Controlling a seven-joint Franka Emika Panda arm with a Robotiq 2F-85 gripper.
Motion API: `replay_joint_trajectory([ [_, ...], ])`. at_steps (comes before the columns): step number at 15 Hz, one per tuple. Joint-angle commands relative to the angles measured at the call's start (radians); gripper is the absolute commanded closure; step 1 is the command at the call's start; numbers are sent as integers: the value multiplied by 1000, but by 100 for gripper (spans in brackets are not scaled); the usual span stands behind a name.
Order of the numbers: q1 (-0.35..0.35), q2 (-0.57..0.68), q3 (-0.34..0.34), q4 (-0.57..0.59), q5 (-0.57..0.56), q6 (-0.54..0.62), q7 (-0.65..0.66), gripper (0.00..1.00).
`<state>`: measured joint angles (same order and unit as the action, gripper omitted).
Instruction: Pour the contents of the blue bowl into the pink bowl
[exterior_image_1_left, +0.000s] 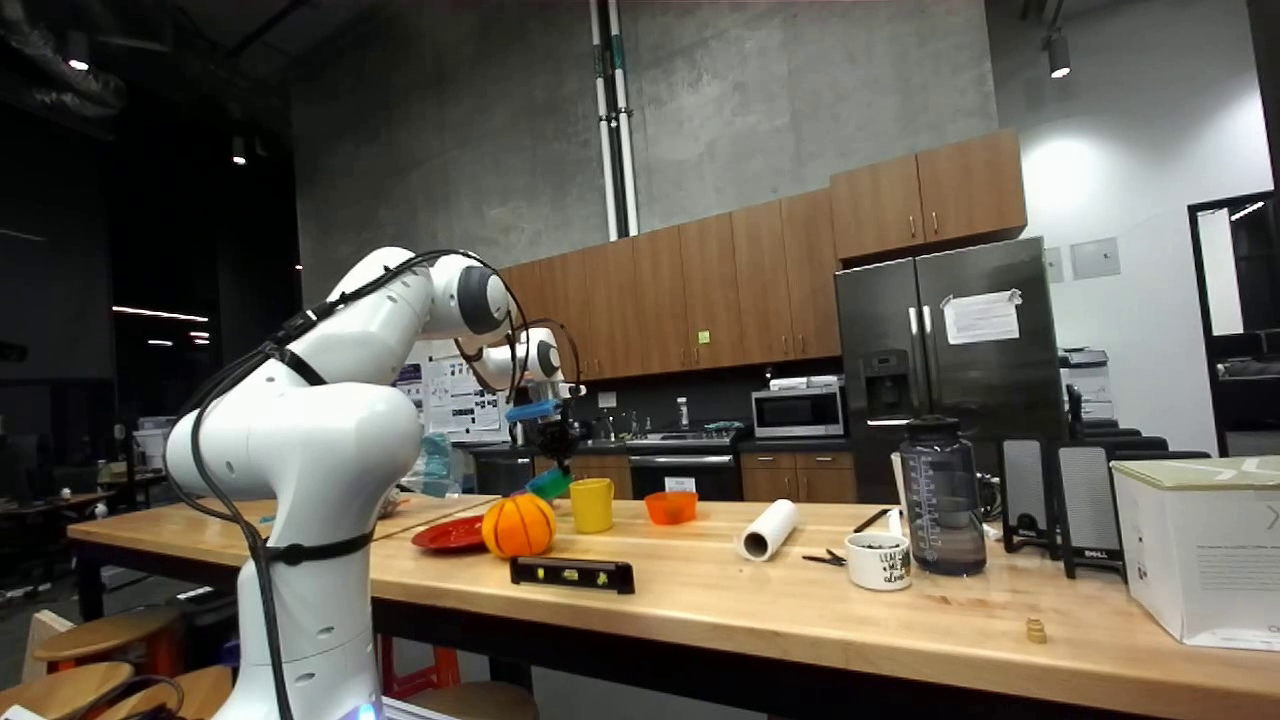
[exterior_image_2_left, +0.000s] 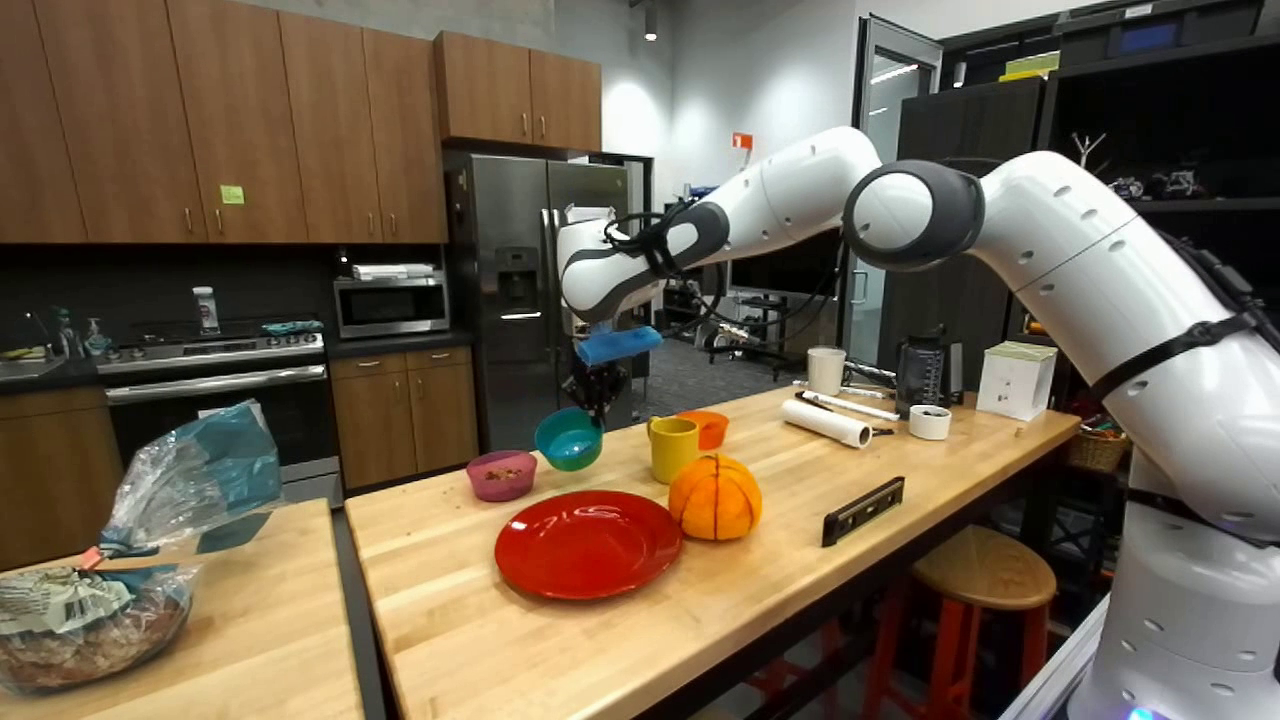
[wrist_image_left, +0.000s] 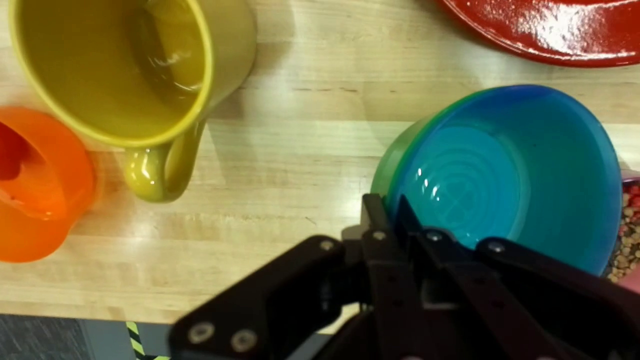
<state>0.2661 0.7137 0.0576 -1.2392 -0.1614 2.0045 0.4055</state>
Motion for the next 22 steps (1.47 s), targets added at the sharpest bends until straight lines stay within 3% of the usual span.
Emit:
replay_joint_trajectory([
  [1, 0, 40, -19, 57, 36, -36, -10, 98],
  [7, -3, 83, -28, 89, 53, -64, -7, 98],
  [8, -4, 89, -28, 94, 59, -69, -7, 69],
  [11, -5, 95, -33, 102, 68, -80, -3, 58],
  [19, -3, 53, -32, 96, 64, -59, -24, 3],
  [22, 2, 36, -37, 96, 59, -56, -16, 0],
])
